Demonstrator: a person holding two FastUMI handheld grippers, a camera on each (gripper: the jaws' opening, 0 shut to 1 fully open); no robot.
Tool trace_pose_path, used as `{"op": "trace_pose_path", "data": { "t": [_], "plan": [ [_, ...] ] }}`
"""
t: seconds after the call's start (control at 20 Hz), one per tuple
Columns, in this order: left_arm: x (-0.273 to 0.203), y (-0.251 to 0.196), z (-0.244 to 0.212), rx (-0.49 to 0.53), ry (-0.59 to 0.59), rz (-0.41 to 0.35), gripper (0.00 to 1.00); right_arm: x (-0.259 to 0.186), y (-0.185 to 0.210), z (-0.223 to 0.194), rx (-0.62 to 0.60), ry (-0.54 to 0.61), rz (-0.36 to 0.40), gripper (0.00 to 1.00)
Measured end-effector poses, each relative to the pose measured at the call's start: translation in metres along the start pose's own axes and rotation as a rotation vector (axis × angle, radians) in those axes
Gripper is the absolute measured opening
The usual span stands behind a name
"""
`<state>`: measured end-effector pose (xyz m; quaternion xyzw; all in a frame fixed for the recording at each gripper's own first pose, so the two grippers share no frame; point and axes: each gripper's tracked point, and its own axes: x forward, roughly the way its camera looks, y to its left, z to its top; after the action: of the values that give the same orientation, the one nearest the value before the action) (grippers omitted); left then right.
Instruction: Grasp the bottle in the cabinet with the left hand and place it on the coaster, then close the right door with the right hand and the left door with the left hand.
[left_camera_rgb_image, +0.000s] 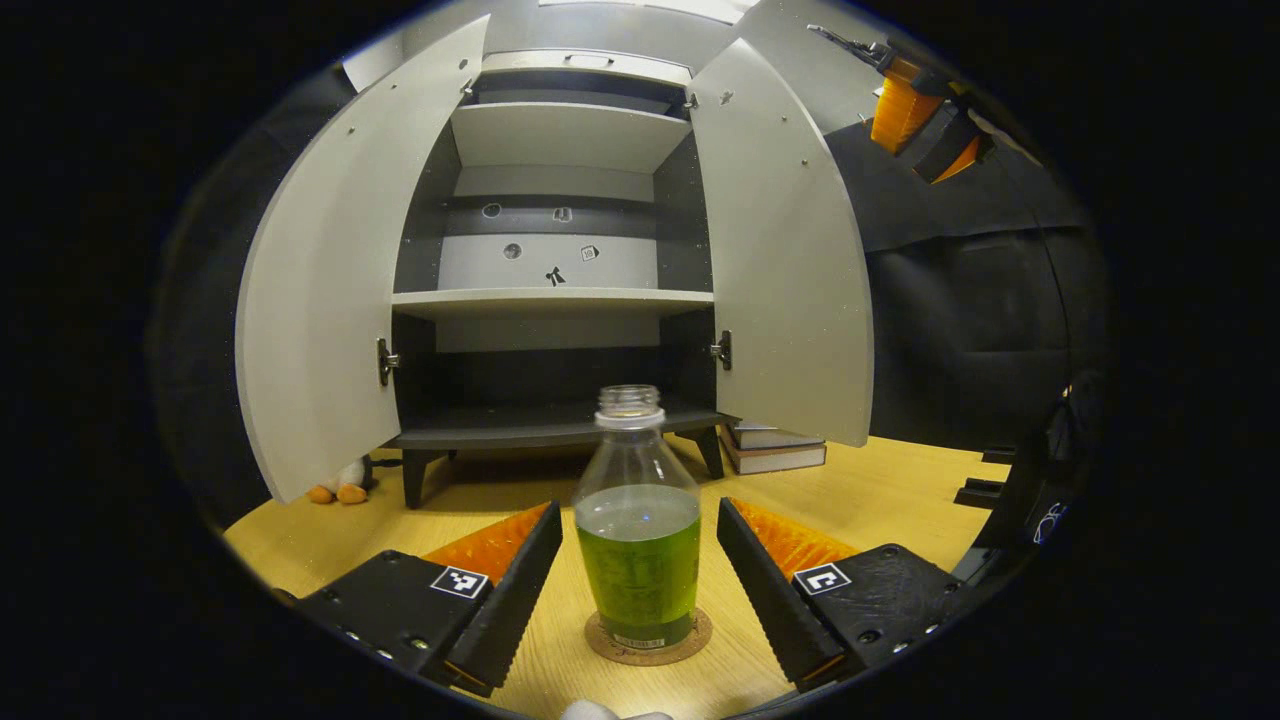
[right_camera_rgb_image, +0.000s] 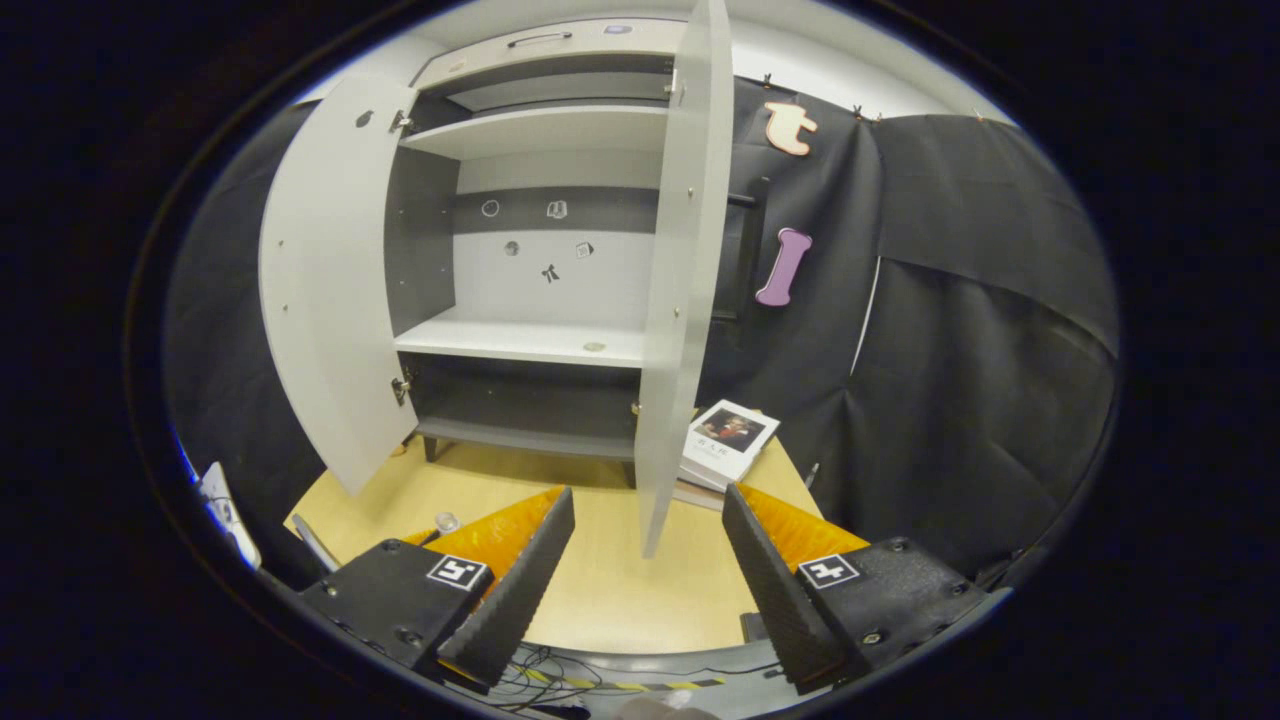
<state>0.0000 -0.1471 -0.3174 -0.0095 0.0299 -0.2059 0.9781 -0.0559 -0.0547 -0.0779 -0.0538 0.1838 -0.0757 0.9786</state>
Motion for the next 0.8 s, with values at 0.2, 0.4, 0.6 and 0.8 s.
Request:
{"op": "trace_pose_path", "data": {
  "t": [0.2,0.4,0.6,0.8],
  "plan": [
    [-0.004,0.006,0.021,-0.037,-0.024,0.026,0.97,-0.003,-0.001,-0.004,0.001,-0.003,0.0,0.98],
    [-0.01,0.011,0.049,-0.003,-0.047,0.047,0.97,-0.007,0.002,-0.005,0.015,-0.016,0.014,0.97],
    [-0.017,0.023,0.082,-0.024,-0.053,0.089,0.97,-0.013,0.004,0.0,0.019,-0.06,0.018,0.98],
    [-0.034,0.053,0.136,-0.014,-0.081,0.17,0.97,-0.016,0.008,0.007,0.027,-0.117,0.034,0.97]
  ]
}}
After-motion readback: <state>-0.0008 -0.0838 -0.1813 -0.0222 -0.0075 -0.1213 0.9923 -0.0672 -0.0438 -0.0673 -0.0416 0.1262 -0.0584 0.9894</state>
